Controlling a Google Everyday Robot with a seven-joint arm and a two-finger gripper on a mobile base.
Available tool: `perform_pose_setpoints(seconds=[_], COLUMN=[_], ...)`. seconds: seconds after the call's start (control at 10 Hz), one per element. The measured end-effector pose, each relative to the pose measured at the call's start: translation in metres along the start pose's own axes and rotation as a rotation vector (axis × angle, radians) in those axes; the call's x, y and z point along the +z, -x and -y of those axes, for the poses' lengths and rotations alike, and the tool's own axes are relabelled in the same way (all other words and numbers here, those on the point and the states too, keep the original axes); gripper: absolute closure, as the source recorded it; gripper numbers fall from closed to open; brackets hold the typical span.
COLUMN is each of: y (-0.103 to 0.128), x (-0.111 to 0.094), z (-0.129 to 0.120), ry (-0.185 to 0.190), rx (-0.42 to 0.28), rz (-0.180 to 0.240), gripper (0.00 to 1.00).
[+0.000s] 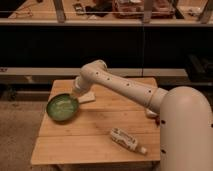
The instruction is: Push the ceramic bowl across the table
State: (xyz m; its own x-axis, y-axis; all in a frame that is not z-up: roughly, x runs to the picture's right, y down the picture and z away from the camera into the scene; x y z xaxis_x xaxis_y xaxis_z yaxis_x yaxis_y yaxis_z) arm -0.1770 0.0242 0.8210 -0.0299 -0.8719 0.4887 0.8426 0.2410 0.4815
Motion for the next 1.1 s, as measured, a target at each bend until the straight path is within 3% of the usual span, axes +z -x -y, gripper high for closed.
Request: perform_pose_setpoints(seconds=[0.2,0.5,0.8,1.1], y=[-0.006,-0.040,-0.066,-0.062], x=[-0.007,-0.022,-0.025,-0.012], z=[-0.012,-0.013,0.016,0.058], ry=[0.035,0.122,0.145,0.149], rx=[-0.016,-0.137,-0.241,-0.344], rz=[0.010,0.050,0.069,0.103], gripper=[0.85,0.85,0.85,0.85])
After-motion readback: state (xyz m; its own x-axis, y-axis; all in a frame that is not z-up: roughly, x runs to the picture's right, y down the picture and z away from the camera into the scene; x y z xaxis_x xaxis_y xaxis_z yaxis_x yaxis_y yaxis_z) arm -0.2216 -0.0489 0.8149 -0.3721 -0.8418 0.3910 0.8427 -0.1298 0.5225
